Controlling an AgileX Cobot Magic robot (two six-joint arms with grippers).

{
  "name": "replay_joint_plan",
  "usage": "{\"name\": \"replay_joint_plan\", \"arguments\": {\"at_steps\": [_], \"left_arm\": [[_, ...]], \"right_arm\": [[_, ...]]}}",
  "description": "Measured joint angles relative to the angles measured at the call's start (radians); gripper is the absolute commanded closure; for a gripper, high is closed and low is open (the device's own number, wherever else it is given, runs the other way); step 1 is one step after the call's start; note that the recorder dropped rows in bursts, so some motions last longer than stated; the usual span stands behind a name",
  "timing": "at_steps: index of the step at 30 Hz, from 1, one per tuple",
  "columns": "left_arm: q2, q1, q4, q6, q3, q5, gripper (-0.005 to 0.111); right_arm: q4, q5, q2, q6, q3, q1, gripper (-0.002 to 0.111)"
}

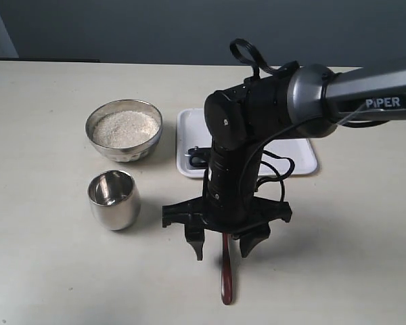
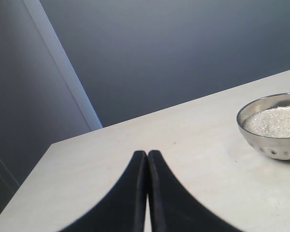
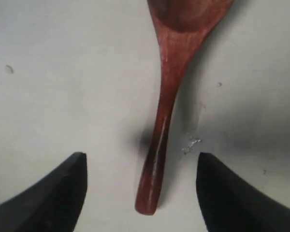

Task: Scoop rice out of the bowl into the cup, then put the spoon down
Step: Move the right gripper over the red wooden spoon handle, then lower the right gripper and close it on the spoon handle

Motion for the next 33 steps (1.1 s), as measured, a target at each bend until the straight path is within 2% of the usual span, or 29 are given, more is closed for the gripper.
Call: {"name": "replay_joint_plan", "arguments": {"at_steps": [33], "left_arm": [[0.000,0.000,0.000,0.000,0.000,0.000,0.106]], "right_arm": [[-0.001,0.025,0.030,0.011,0.000,0.000,0.046]]}}
